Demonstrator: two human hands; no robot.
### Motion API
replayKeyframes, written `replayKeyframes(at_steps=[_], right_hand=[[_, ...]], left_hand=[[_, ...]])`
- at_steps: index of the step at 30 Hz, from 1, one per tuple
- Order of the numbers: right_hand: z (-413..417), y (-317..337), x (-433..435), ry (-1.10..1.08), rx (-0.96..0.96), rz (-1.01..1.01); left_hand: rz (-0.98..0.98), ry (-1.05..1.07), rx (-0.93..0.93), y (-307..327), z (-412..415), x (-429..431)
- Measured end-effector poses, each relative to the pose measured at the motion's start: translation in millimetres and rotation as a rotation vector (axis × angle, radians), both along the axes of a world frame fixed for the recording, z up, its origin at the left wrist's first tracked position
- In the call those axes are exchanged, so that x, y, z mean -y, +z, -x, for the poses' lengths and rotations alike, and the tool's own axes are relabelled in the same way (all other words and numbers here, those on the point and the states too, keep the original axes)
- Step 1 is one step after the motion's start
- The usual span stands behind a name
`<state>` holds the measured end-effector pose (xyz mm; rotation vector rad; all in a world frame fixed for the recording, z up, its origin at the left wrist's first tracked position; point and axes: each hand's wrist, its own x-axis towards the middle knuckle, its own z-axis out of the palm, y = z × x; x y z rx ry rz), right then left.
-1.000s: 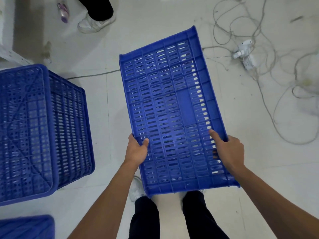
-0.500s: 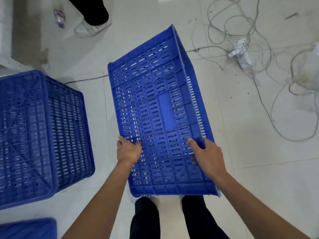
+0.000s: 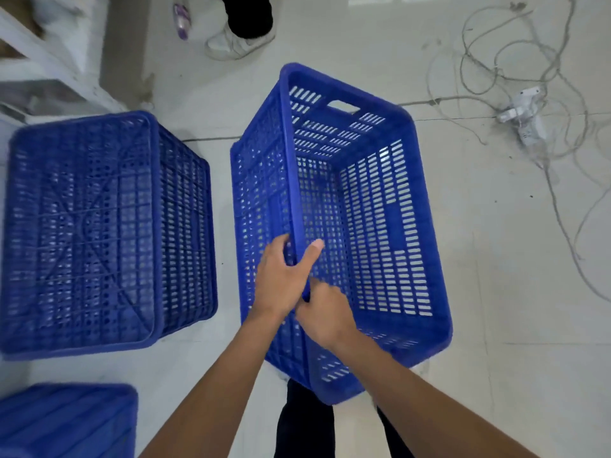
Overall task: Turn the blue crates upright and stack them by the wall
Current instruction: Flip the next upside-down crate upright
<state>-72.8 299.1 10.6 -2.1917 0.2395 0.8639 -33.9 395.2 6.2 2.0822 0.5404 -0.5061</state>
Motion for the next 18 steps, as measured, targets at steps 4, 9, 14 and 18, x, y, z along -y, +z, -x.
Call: replayKeyframes(at_steps=[4,9,14,18], right_hand=[[-5,-13,-49,0.066,-0.045,0.026],[-16,-37,-97,0.331,-0.051,0.096],[-32,-65,-111,0.462,-0.134,0.079],[-45,-94,-85,0.399,-0.131,0.185]], left_hand=[[-0.127,-0.057,-0.006,-15,-6,-42],[-0.252,-0.031,-0.104,-38,-28,-83],[-0.258,0.046,-0.191,-72,-40,-124],[-0.255,0.086,-0.246,-95,-44,-147]])
